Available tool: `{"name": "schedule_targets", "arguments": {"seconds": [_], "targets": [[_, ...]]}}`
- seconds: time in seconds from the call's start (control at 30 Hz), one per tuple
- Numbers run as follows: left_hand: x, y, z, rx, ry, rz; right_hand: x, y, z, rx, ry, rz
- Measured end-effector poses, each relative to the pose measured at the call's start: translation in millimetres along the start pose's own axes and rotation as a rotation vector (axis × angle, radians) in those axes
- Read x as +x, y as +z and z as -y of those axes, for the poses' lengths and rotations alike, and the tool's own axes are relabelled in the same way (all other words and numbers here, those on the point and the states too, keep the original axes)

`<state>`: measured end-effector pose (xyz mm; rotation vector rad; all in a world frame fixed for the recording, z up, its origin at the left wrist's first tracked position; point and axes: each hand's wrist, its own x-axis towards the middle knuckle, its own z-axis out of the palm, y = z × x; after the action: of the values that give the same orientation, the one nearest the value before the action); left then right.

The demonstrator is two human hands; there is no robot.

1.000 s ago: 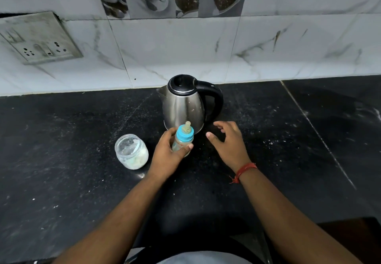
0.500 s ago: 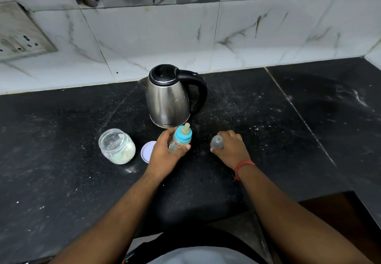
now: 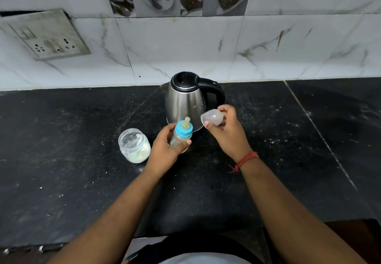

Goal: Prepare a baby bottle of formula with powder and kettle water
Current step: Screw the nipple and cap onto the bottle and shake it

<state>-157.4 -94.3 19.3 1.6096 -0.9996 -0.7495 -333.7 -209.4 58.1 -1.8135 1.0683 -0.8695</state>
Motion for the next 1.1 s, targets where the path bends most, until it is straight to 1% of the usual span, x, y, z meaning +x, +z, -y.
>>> {"name": "schedule_targets", "arguments": {"seconds": [0.07, 0.13, 0.3, 0.43, 0.6, 0.77, 1.1], "targets": [[3.0, -7.4, -4.0, -0.021, -0.001, -0.016, 7.1, 4.4, 24.7, 0.057, -0.080, 0.020], [5.7, -13.2, -6.8, -0.032, -0.003, -0.025, 13.2, 8.4, 44.0, 0.045, -0.166, 0.058], [8.1, -24.8, -18.9, -0.040, 0.031, -0.056, 22.8, 20.7, 74.7, -0.111, -0.318, 0.191], [9.0, -32.2, -26.8, -0.062, 0.045, -0.049, 25.3, 28.1, 83.7, -0.240, -0.382, 0.253], [10.8, -38.9, -31.2, -0.035, 0.057, -0.057, 25.8, 35.9, 84.4, -0.322, -0.404, 0.271], [9.8, -40.6, -32.7, 0.004, 0.075, -0.081, 23.7, 40.7, 78.9, -0.282, -0.367, 0.276], [8.6, -34.8, -45.8, 0.088, 0.120, -0.092, 7.3, 43.4, 70.1, -0.170, -0.322, 0.120]]}}
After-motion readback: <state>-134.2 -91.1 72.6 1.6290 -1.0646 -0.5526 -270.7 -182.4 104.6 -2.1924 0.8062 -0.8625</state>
